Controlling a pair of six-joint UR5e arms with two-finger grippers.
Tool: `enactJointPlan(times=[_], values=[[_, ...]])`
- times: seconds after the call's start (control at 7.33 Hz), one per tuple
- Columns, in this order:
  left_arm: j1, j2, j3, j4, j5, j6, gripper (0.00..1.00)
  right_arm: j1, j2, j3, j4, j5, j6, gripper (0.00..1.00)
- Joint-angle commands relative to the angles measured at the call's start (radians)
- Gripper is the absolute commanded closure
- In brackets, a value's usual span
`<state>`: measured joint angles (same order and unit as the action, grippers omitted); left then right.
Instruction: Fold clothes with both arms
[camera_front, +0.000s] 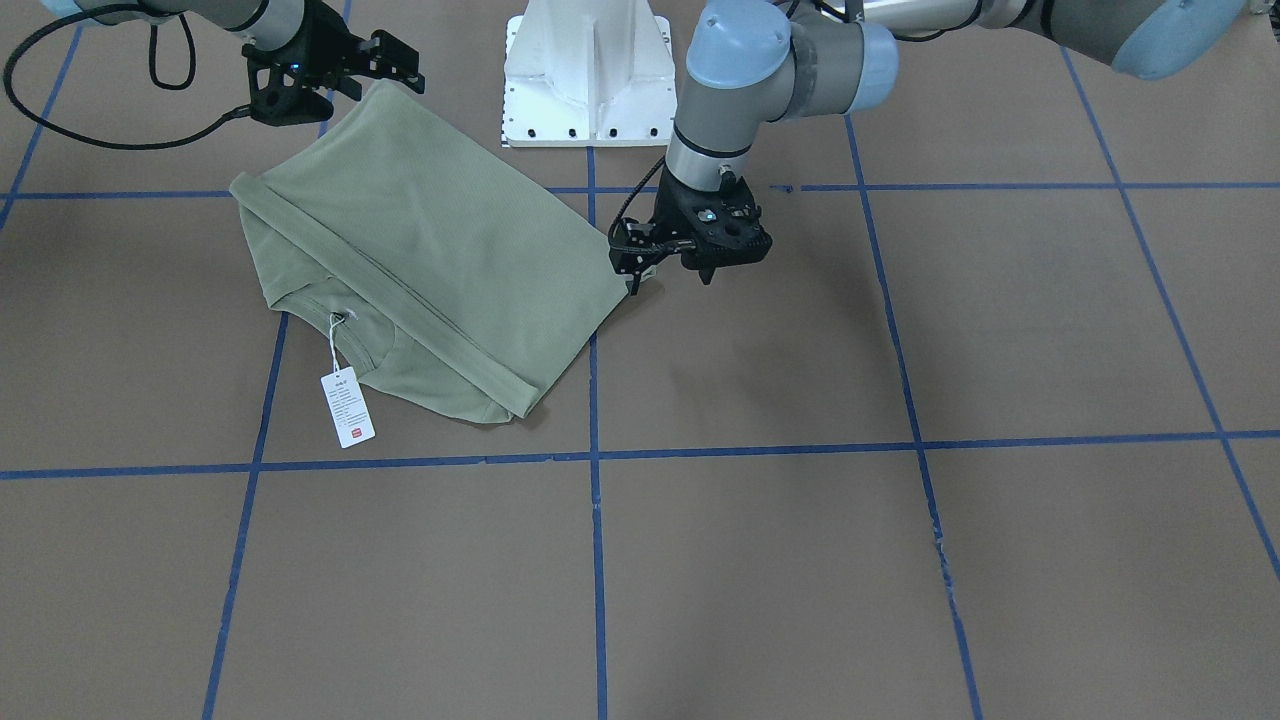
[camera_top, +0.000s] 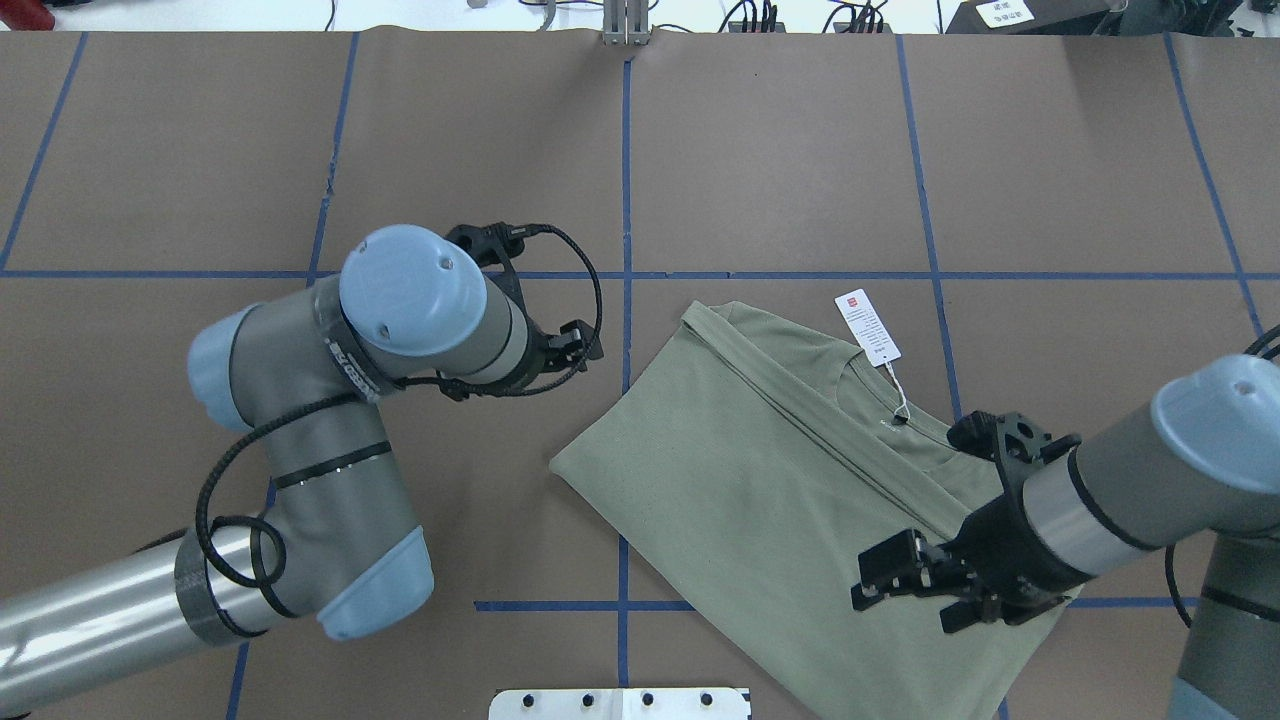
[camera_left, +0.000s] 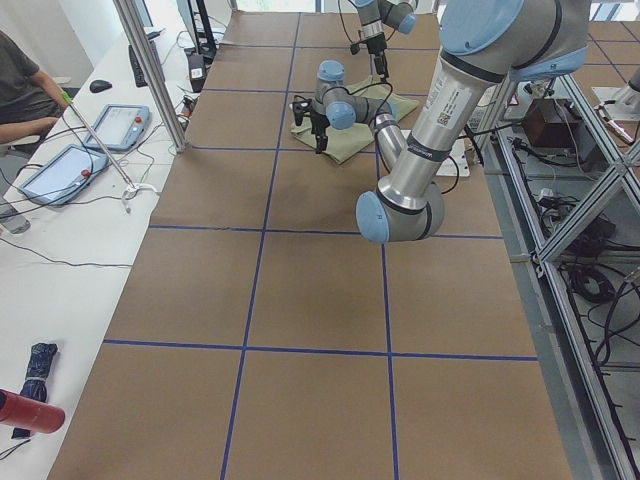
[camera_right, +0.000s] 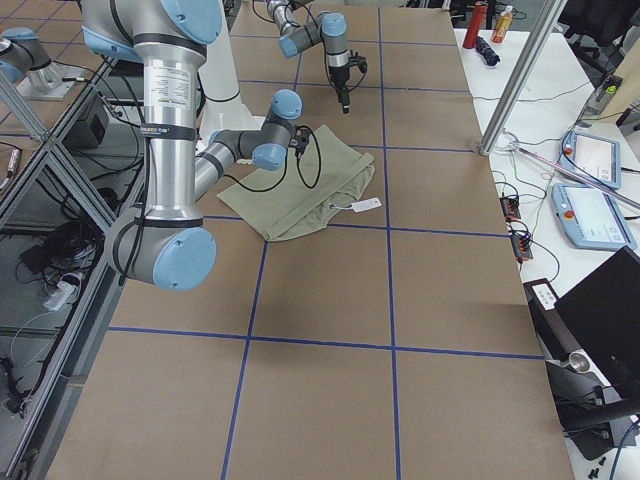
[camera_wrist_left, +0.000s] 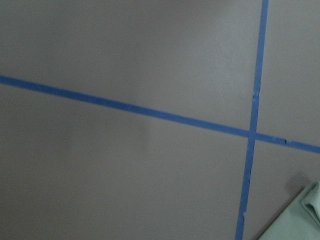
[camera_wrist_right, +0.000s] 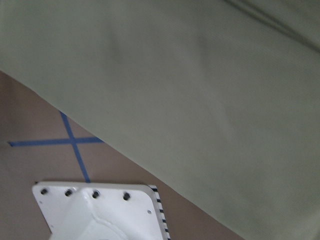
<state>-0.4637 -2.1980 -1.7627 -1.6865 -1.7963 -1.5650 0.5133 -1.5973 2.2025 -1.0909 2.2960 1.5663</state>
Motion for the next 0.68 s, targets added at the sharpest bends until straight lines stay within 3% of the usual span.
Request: enactJointPlan(times=[0.0,0.55], values=[[0.123,0.017,0.018,-0.03,0.02,-0.211,0.01,0.164,0.046,-0.007,0.0,-0.001,-0.003,0.0],[0.125,-0.017,0.086,-0.053,0.133,-0.276,0.11,0.2,0.051,-0.026,0.0,-0.018,-0.005,0.0]])
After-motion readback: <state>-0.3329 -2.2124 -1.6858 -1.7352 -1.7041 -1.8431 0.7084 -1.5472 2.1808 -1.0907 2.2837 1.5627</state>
